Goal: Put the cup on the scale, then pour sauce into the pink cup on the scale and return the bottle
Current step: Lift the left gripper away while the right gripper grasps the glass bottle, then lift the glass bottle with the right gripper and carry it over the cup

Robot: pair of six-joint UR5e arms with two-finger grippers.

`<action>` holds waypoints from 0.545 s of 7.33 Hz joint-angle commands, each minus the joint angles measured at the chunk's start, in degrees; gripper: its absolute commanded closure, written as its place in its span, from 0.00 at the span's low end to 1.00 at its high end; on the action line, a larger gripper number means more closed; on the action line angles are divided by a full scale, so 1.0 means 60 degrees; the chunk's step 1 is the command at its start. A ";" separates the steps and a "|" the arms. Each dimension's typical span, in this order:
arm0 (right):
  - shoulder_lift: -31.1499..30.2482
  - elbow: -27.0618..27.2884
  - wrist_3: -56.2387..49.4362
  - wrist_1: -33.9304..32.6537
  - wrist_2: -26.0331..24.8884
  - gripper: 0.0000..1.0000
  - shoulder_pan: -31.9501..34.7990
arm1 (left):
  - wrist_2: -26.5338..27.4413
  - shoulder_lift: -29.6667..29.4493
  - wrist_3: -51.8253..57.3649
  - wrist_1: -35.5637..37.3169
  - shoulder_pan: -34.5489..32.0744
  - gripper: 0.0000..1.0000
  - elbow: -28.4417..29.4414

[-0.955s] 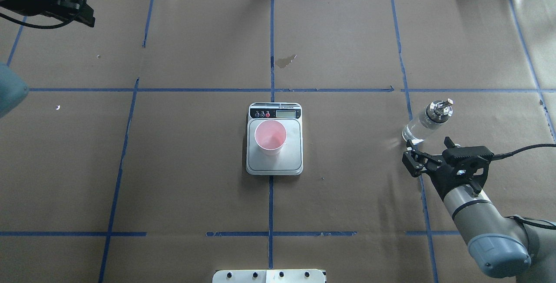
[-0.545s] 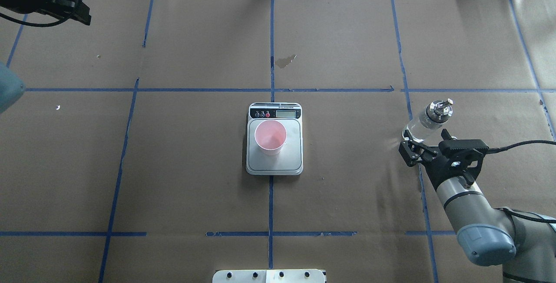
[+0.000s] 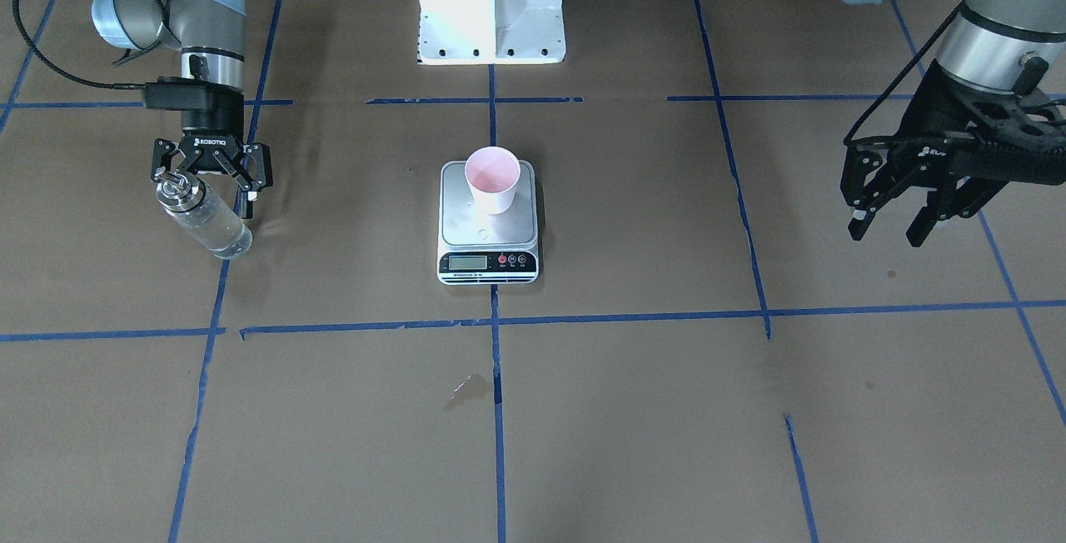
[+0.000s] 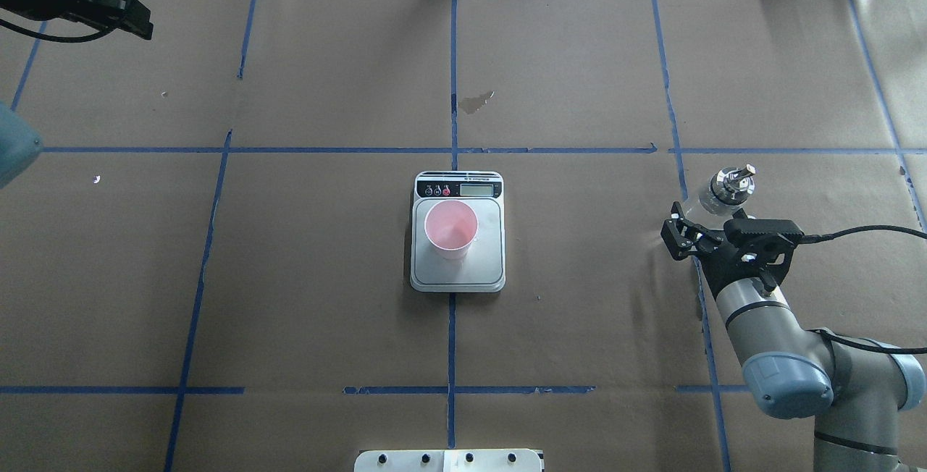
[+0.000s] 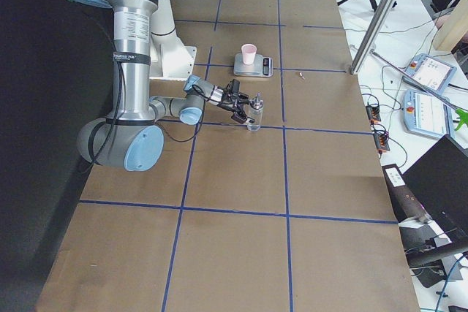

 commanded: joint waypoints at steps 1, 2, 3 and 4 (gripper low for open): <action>0.0085 -0.0426 -0.0042 0.0456 0.0017 0.00 0.0136 | 0.0000 -0.0033 -0.0064 0.0015 -0.0013 0.37 -0.0011; 0.0086 -0.0704 -0.0115 0.1026 0.0017 0.00 0.0151 | 0.0000 -0.0018 -0.0064 0.0015 -0.0013 0.37 -0.0040; 0.0086 -0.0721 -0.0145 0.1075 0.0032 0.01 0.0166 | 0.0000 -0.0018 -0.0064 0.0015 -0.0056 0.37 -0.0069; 0.0086 -0.0736 -0.0276 0.1090 0.0032 0.17 0.0195 | 0.0000 -0.0018 -0.0064 0.0029 -0.0086 0.37 -0.0084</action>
